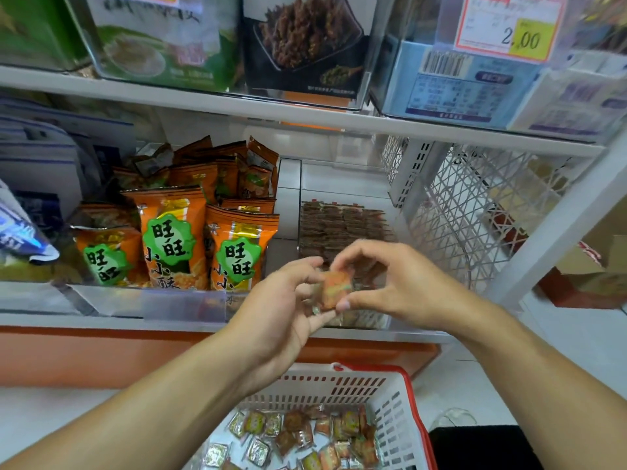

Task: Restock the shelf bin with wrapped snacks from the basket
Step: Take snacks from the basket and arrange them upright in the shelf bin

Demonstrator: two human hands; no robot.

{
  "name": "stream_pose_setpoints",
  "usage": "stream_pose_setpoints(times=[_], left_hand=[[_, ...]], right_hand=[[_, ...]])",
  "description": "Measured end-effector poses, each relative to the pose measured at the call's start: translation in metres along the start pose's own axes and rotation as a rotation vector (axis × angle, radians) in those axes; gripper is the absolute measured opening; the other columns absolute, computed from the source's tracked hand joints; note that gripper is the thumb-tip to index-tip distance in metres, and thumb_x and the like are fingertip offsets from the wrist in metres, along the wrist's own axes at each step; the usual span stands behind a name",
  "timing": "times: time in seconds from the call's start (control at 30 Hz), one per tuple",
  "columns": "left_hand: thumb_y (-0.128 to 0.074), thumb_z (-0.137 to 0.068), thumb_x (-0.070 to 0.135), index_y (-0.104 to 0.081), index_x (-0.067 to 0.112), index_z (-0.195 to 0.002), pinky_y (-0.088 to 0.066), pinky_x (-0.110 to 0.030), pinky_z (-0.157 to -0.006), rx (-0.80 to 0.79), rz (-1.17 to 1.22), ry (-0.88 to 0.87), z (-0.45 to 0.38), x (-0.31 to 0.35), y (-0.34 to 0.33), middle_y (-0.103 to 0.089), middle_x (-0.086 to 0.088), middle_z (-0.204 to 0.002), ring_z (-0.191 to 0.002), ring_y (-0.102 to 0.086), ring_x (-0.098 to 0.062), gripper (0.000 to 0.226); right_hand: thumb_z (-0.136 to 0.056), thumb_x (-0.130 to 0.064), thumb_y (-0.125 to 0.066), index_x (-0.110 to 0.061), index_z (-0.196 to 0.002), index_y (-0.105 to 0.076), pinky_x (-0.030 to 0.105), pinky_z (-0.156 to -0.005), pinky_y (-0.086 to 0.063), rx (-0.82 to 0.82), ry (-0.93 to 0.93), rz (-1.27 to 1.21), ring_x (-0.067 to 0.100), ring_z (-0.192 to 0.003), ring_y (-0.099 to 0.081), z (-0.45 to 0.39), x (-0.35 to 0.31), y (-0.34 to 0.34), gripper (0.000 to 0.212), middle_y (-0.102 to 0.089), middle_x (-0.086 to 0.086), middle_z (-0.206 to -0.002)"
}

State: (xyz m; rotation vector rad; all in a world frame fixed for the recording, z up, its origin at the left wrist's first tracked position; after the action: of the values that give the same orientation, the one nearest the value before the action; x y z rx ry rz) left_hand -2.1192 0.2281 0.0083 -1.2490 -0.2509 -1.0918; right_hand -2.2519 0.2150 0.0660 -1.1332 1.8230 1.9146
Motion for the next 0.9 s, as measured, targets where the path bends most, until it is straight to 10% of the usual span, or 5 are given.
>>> stream_pose_setpoints(times=[0.23,0.53,0.67,0.9], left_hand=[[-0.067,-0.092,0.031,-0.079,0.013,-0.111,-0.062,-0.039,-0.091,-0.012,-0.211,0.007,0.007,-0.004,0.003,-0.077,-0.012,-0.111,-0.099,-0.076,-0.025,0.029],[-0.064,-0.095,0.013,-0.081,0.015,-0.094,-0.063,-0.031,-0.081,0.006,-0.236,-0.11,0.001,0.011,0.005,-0.079,-0.01,-0.097,-0.081,-0.074,-0.016,0.017],[-0.059,-0.099,0.009,-0.071,0.008,-0.114,-0.062,-0.024,-0.074,-0.01,-0.215,-0.151,-0.001,0.014,0.003,-0.079,-0.012,-0.105,-0.092,-0.077,-0.017,0.019],[-0.064,-0.098,0.013,-0.075,0.013,-0.111,-0.062,-0.028,-0.081,0.041,-0.386,-0.224,-0.003,0.012,0.006,-0.08,-0.01,-0.101,-0.095,-0.076,-0.02,0.017]], right_hand=[[-0.069,0.005,-0.076,-0.019,-0.081,-0.057,0.036,-0.075,-0.05,0.36,0.275,0.142,0.02,-0.087,-0.062,0.009,-0.029,0.018,0.033,-0.065,-0.003,-0.091],[-0.073,-0.031,-0.087,-0.023,-0.09,-0.068,0.036,-0.101,-0.051,0.153,0.139,-0.087,0.007,-0.116,-0.065,0.008,-0.012,0.006,0.028,-0.07,-0.01,-0.121],[-0.072,-0.007,-0.087,-0.018,-0.103,-0.061,0.034,-0.093,-0.055,0.127,0.0,-0.517,0.015,-0.108,-0.069,0.004,0.006,0.004,0.041,-0.069,0.001,-0.12],[-0.076,-0.003,-0.084,-0.015,-0.118,-0.069,0.024,-0.084,-0.054,0.063,-0.071,-0.374,0.008,-0.088,-0.067,0.004,0.01,0.004,0.046,-0.074,0.004,-0.099]])
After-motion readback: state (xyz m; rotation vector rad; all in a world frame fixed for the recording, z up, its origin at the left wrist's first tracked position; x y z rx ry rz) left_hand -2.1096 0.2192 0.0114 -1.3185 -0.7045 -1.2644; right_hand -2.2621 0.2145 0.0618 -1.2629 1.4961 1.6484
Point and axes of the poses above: each hand's wrist, its own z-axis away from the middle knuckle, its own y-axis out of the back of the hand, x = y × z, the point moved 8 cm from there along -z, towards the middle knuckle
